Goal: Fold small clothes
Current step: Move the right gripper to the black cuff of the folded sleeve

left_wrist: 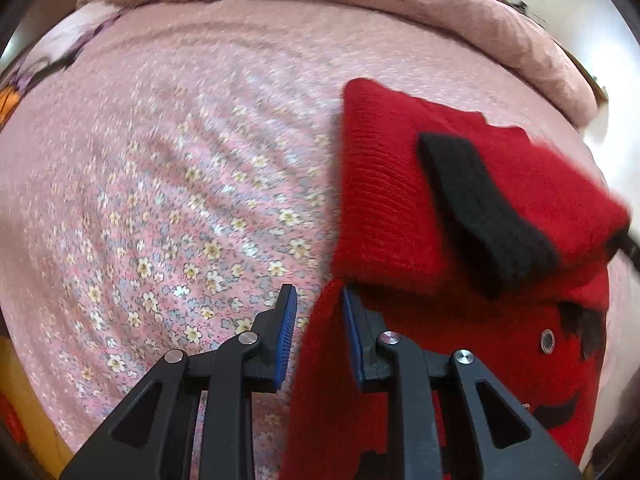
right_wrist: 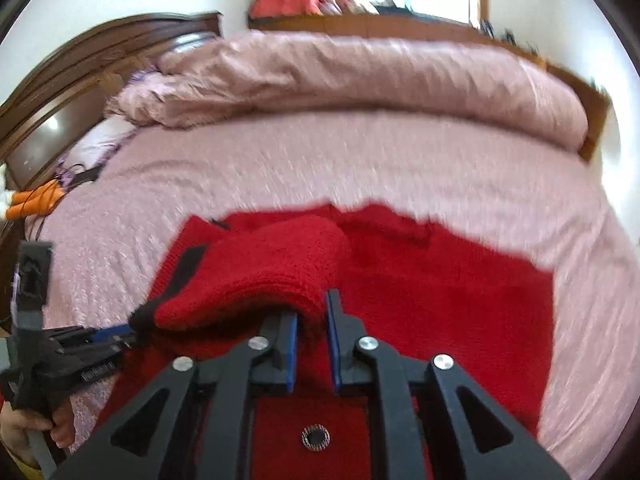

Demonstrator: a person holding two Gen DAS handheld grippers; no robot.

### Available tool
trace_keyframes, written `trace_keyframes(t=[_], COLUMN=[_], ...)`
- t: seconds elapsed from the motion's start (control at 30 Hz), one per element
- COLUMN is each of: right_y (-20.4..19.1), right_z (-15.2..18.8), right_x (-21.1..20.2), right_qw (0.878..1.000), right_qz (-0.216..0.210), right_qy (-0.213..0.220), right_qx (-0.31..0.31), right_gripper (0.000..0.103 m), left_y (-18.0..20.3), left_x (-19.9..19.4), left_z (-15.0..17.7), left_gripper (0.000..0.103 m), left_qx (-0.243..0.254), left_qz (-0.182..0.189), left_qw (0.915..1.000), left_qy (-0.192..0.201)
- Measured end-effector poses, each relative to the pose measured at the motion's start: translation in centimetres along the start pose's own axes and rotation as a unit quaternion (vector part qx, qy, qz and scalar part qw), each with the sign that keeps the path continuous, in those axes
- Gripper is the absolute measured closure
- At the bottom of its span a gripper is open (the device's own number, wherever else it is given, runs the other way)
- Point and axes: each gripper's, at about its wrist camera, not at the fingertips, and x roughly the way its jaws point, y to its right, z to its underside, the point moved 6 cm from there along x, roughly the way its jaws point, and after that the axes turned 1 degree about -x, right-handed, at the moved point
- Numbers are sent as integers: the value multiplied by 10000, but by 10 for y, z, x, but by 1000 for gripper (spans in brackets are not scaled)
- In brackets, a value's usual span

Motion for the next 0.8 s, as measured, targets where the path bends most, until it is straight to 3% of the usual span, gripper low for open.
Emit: trace_keyframes(t=[0.1,0.2,0.6,0.73,0.8], right_y=[24,41,98,129,146], right_z=[18,29,65,74,78], right_x=[18,21,8,-7,-15], right_qw=[9977,9926,9664,9612,9546], right_qz=[-96,-302,-606,-63,-2], right_qy=[-263,-288,-236,-32,59], right_qx=[611,1142,2488,2756,2979], right_gripper=[78,66,63,63,63], left_y=[-7,-9,-3,-4,-4], left_x=[1,1,6,3,2], left_z=[1,2,-2,1,1], left_gripper=[86,85,85,85,85], left_qx=[-308,-395,-333,-348,-331], left_qz=[239,256,43,25,7], left_qw=[9992,9989,9994,9994,9994], left_qy=[-28,-51,-56,-63,-71])
